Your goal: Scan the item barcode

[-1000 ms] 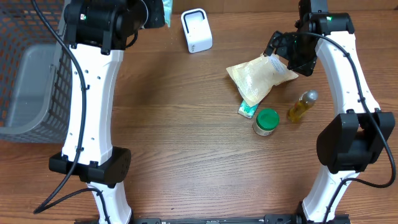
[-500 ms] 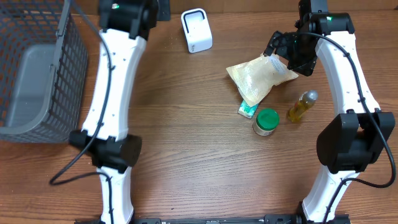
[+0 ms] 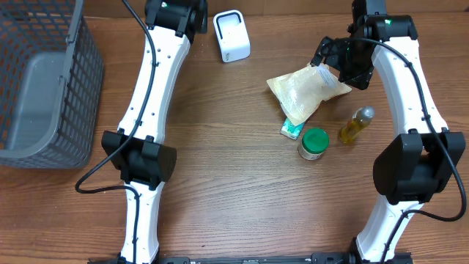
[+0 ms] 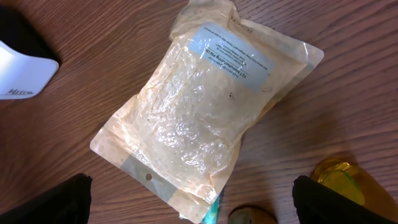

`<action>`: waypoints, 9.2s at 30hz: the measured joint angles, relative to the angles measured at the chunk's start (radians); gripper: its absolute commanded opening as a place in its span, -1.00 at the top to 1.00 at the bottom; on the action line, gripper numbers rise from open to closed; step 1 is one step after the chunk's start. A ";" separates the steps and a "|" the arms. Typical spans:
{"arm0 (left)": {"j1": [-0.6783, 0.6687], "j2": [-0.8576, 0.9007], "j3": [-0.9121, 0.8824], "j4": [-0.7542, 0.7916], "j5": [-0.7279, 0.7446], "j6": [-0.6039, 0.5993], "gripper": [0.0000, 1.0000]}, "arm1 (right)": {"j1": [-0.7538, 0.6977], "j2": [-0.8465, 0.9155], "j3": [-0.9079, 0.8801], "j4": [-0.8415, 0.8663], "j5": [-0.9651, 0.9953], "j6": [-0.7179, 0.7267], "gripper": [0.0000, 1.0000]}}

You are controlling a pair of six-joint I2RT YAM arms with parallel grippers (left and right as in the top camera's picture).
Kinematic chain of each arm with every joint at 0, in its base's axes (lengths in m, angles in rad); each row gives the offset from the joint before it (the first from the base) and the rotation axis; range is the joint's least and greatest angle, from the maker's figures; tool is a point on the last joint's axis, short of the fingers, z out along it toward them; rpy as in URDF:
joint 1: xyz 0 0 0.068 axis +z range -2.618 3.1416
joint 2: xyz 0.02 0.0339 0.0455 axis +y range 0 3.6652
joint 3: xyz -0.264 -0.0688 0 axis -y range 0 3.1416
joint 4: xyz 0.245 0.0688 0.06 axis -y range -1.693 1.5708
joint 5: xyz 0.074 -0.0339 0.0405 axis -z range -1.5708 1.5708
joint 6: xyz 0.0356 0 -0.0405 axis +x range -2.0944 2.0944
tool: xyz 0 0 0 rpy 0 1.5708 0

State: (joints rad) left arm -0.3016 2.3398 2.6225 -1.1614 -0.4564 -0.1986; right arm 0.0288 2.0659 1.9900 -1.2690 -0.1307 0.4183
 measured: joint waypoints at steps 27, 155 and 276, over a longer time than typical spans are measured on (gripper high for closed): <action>-0.085 0.175 0.000 0.162 -0.342 0.258 0.91 | 0.000 0.000 0.000 0.000 0.000 0.000 -1.00; -0.286 -0.015 -0.739 -0.211 0.622 -0.316 -0.61 | 0.000 0.000 0.000 0.000 0.000 0.000 -1.00; 0.000 -0.132 -0.587 -0.146 0.610 -0.281 -0.99 | 0.245 -0.153 0.000 0.002 0.000 0.000 -1.00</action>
State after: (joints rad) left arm -0.3012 2.2082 2.0354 -1.3079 0.1532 -0.4793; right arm 0.2741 1.9133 1.9900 -1.2675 -0.1310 0.4179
